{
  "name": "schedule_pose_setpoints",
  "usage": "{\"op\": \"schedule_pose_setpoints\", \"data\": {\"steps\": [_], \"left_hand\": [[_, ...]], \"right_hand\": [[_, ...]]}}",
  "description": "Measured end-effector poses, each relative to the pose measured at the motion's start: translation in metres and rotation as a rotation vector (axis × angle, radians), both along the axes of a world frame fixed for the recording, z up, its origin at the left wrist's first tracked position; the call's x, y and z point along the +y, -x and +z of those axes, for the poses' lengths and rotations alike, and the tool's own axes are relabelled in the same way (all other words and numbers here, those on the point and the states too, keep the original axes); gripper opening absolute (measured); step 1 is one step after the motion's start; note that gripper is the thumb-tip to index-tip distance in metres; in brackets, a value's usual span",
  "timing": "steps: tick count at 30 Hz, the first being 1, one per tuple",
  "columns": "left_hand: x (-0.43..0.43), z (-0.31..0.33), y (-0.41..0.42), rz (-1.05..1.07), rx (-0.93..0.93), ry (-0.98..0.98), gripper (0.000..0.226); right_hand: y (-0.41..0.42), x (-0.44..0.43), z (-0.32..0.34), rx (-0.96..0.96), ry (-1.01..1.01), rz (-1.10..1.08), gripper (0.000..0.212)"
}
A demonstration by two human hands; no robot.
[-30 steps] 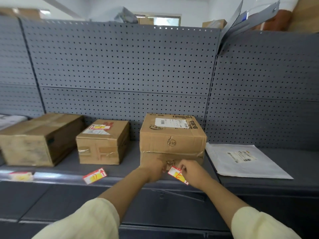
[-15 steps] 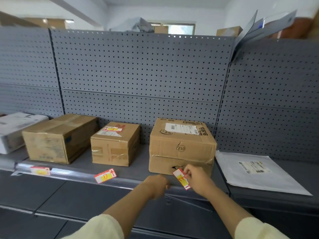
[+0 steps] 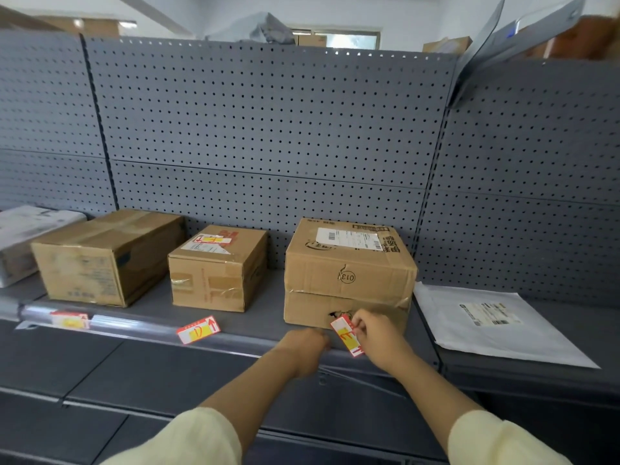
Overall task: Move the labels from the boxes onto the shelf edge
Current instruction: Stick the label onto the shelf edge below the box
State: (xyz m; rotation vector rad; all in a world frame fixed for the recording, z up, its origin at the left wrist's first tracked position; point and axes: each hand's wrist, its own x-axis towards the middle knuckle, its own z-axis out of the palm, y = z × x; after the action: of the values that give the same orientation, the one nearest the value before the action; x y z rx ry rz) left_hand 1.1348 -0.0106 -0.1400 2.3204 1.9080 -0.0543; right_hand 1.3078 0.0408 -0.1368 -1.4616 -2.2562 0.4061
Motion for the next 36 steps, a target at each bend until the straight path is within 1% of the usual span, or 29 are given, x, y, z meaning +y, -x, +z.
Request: {"op": "schedule_pose_setpoints", "data": {"steps": [5,11,15,19,24,31,34,36], "left_hand": [[0.003,-0.003,-0.002,0.011,-0.065,0.006,0.051],[0.006,-0.008,-0.003,0.048,-0.13,-0.015,0.041],[0.008,-0.008,-0.004,0.043,-0.159,0.006,0.046],[0.011,-0.009,-0.001,0.064,-0.189,0.035,0.042],[0.009,-0.006,0.0,0.049,-0.18,0.021,0.032],[0.001,-0.004,0.003,0.043,-0.126,-0.008,0.04],[-0.005,-0.001,0.002,0.021,-0.065,-0.015,0.037],[-0.011,0.0,0.005,-0.015,-0.017,-0.025,0.035]], "right_hand": [[0.0,0.0,-0.005,-0.013,0.012,0.016,0.009],[-0.002,0.001,-0.006,0.009,-0.001,0.017,0.009],[0.001,0.001,-0.006,0.039,-0.008,0.034,0.009],[0.007,0.002,-0.005,0.077,-0.023,0.047,0.007],[0.008,0.001,-0.013,-0.093,0.005,0.073,0.014],[0.014,0.002,-0.009,-0.289,-0.077,0.124,0.017],[0.02,-0.003,-0.009,-0.476,-0.152,0.183,0.027],[0.023,-0.004,-0.01,-0.556,-0.202,0.201,0.027]]}}
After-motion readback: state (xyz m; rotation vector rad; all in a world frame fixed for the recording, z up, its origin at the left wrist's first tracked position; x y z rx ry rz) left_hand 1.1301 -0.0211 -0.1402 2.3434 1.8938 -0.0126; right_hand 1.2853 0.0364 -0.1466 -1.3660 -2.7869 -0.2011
